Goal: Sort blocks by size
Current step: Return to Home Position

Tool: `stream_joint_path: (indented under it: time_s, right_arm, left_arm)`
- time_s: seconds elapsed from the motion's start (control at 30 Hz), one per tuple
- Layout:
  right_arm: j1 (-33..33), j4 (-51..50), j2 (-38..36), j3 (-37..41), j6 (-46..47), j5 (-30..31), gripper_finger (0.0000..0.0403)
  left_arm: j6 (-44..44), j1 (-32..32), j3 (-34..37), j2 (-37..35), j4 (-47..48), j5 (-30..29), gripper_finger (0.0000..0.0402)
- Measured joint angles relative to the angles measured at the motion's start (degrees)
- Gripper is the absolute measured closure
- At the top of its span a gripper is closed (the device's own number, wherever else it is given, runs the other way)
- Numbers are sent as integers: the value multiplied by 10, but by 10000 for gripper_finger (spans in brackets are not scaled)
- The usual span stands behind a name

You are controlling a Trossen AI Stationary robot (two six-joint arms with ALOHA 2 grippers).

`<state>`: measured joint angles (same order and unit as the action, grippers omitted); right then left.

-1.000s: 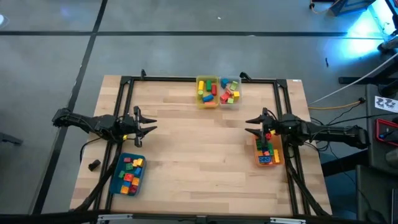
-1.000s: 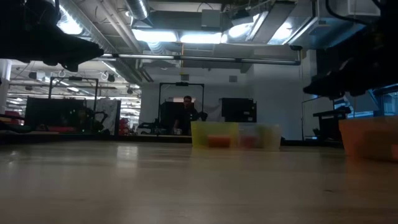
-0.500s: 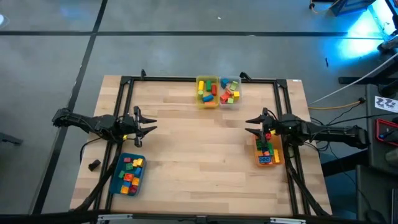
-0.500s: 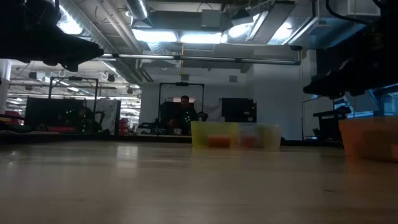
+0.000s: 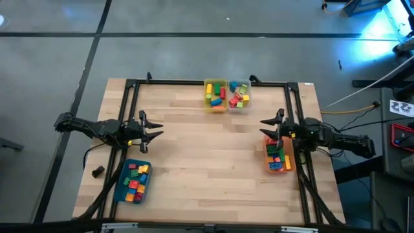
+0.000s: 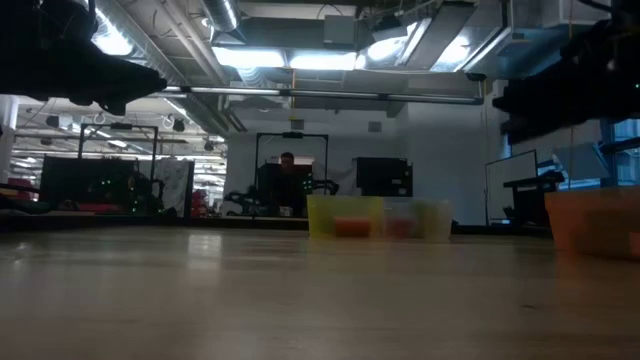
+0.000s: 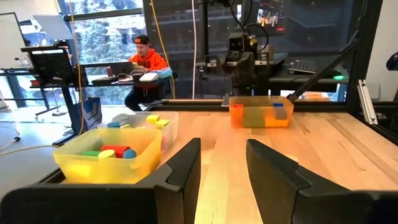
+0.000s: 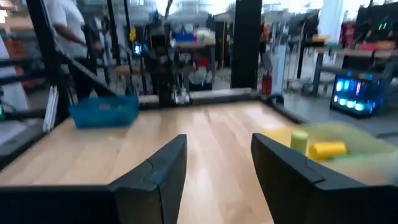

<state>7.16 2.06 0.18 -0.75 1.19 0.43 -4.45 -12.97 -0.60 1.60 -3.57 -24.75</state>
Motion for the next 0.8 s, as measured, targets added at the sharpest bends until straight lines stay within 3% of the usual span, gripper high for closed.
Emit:
stream_joint_path:
  time_s: [0.8]
  right_arm:
    - [0, -7, 0, 0, 0, -5, 221]
  left_arm:
    - [0, 0, 0, 0, 0, 1, 288]
